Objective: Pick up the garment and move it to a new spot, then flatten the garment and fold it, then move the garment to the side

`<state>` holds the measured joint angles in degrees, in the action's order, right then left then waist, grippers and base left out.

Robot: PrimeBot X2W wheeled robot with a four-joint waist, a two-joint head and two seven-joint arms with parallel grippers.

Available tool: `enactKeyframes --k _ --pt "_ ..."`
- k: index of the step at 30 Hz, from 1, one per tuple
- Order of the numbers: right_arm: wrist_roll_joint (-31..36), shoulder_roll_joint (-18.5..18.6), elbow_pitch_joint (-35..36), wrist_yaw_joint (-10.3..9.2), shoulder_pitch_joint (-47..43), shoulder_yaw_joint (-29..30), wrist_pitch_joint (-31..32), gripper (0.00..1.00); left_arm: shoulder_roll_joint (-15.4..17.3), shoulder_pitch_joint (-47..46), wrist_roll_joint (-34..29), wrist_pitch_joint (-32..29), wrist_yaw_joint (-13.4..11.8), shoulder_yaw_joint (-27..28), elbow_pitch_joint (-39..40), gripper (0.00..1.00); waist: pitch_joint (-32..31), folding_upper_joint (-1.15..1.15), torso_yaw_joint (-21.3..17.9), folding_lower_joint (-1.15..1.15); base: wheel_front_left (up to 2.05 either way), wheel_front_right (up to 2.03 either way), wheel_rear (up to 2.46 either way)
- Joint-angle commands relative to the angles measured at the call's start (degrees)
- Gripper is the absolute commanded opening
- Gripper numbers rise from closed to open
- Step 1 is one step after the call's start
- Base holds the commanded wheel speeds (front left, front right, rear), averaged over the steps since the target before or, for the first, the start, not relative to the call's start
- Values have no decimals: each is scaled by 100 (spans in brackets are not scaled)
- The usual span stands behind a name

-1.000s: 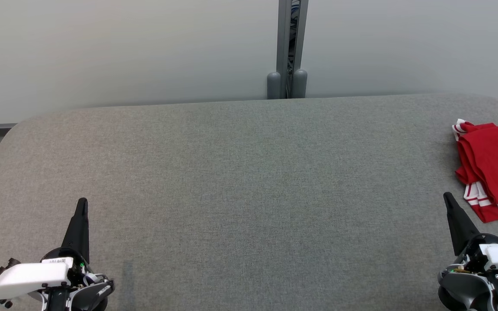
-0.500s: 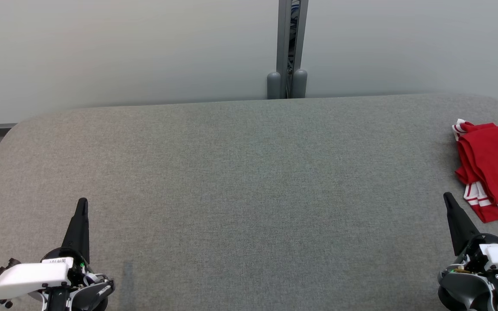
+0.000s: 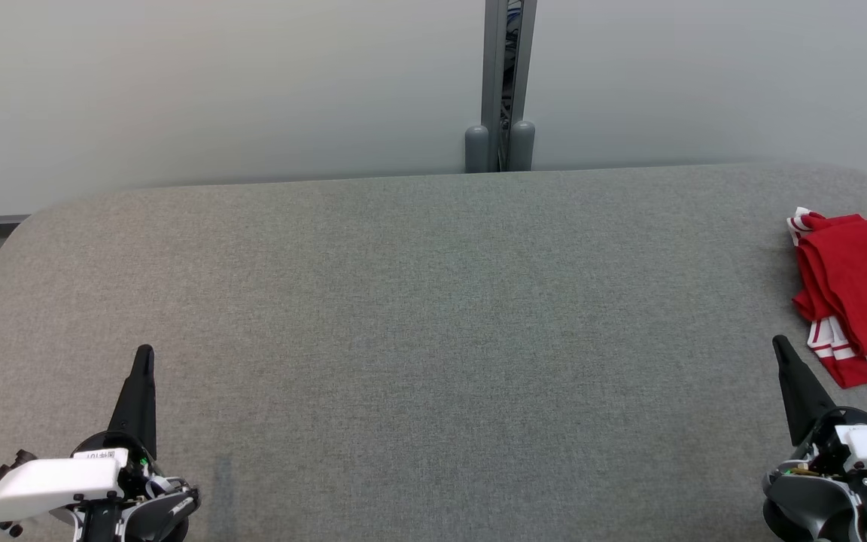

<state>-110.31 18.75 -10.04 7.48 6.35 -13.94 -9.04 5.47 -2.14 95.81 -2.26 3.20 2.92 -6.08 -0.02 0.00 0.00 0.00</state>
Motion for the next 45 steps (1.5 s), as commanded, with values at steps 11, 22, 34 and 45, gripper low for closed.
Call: enactKeyframes --k 11,22,34,45 --pt "-19 61 26 2 43 -24 -40 0 13 -85 -43 -18 -12 42 5 0 0 0 0 0 0 0 0" --pt "-40 72 33 2 40 -41 -60 0 5 -85 -51 -34 -14 52 5 0 0 0 0 0 0 0 0" --pt "-54 82 38 2 42 -51 -63 0 -3 -86 -54 -38 -15 62 5 0 0 0 0 0 0 0 0" --pt "-51 90 43 2 43 -60 -72 0 -12 -87 -65 -47 -16 71 6 0 1 0 0 0 0 0 0"
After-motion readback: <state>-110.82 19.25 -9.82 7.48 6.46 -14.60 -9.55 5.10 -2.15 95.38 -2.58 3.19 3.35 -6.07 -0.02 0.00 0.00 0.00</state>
